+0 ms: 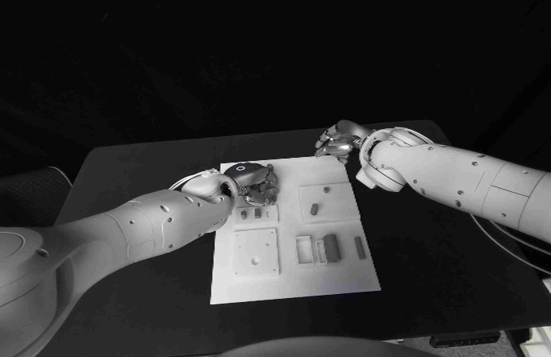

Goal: Assemble the parts on the task board

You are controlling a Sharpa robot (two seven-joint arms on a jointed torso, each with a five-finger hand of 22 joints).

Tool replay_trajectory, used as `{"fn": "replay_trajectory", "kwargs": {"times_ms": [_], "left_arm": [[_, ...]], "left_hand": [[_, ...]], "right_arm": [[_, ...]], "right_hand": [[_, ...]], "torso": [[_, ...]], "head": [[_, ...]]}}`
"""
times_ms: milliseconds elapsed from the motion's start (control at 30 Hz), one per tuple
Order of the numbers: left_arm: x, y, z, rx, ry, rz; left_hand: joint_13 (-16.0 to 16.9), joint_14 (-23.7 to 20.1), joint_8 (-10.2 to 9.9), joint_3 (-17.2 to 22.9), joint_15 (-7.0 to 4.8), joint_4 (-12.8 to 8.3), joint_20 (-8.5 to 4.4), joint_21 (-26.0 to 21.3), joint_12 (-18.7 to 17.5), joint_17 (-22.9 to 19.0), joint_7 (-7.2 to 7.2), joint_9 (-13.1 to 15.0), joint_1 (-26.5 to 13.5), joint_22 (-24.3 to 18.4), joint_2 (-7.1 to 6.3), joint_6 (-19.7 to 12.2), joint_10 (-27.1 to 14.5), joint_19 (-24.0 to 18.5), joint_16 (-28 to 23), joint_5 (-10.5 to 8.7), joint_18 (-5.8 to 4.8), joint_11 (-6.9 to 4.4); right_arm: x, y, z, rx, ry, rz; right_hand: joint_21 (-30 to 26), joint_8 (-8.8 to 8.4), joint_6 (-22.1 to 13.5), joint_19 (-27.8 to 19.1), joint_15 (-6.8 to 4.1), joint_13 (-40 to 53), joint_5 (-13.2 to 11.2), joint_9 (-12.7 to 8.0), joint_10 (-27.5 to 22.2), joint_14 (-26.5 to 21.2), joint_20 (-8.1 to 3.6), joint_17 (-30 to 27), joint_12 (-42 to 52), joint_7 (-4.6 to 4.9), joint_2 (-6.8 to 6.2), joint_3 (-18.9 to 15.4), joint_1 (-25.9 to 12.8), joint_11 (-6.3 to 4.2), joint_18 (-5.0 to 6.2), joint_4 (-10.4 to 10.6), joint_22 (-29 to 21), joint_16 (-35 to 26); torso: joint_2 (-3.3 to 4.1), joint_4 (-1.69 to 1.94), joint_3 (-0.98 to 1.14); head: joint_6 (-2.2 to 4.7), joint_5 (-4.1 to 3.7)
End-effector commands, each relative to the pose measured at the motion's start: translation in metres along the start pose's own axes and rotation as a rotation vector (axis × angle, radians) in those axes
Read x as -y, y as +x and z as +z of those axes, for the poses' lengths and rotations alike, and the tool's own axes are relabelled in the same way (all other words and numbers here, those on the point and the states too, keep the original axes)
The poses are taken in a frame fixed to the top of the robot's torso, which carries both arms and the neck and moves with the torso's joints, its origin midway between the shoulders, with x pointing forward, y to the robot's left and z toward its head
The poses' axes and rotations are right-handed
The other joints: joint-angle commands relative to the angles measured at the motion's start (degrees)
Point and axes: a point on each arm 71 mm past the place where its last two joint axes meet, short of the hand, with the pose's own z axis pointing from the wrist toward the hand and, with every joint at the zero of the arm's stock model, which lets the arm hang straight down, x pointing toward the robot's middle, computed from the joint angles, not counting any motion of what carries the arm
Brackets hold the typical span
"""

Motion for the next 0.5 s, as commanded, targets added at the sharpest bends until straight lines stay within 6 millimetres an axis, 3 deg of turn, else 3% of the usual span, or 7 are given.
{"fn": "replay_trajectory", "kwargs": {"times_ms": [33, 500], "left_arm": [[0.0046, -0.0003, 0.0014, 0.007, 0.020, 0.002], [0.0054, 0.0000, 0.0023, 0.003, 0.022, 0.002]], "left_hand": [[0.1, 0.3, -0.2, 0.4, 0.24, 0.1, -0.21, -0.2, -0.3, 0.1, -0.04, 0.1, -0.1, -0.1, 0.40, 0.4, -0.1, 0.2, -0.3, -0.24, 7.83, 0.43], [0.7, 0.5, 0.3, 1.0, 0.33, 0.1, -0.16, -0.1, -0.5, 0.8, 0.06, 0.4, -0.1, 0.0, 1.26, 1.7, -0.2, 0.1, -0.5, -0.14, 7.80, 0.53]], "right_arm": [[-0.0018, 0.0005, 0.0001, 0.000, -0.010, -0.002], [-0.0020, 0.0005, 0.0002, 0.000, -0.010, -0.002]], "right_hand": [[-0.2, 0.34, 0.1, 0.0, 0.11, -0.1, 0.3, -0.1, -0.4, 0.0, -0.47, -0.1, 0.2, 0.59, 0.15, 0.3, -0.2, 0.09, 3.41, 0.1, 0.8, 0.3], [-0.2, 0.34, 0.1, 0.0, 0.11, -0.1, 0.3, -0.1, -0.4, 0.0, -0.47, -0.1, 0.2, 0.59, 0.16, 0.3, -0.2, 0.09, 3.41, 0.1, 0.7, 0.3]], "torso": [[-0.02, 0.01, 0.01], [-0.01, 0.04, -0.05]], "head": [[-0.04, 0.03], [-0.02, -0.03]]}}
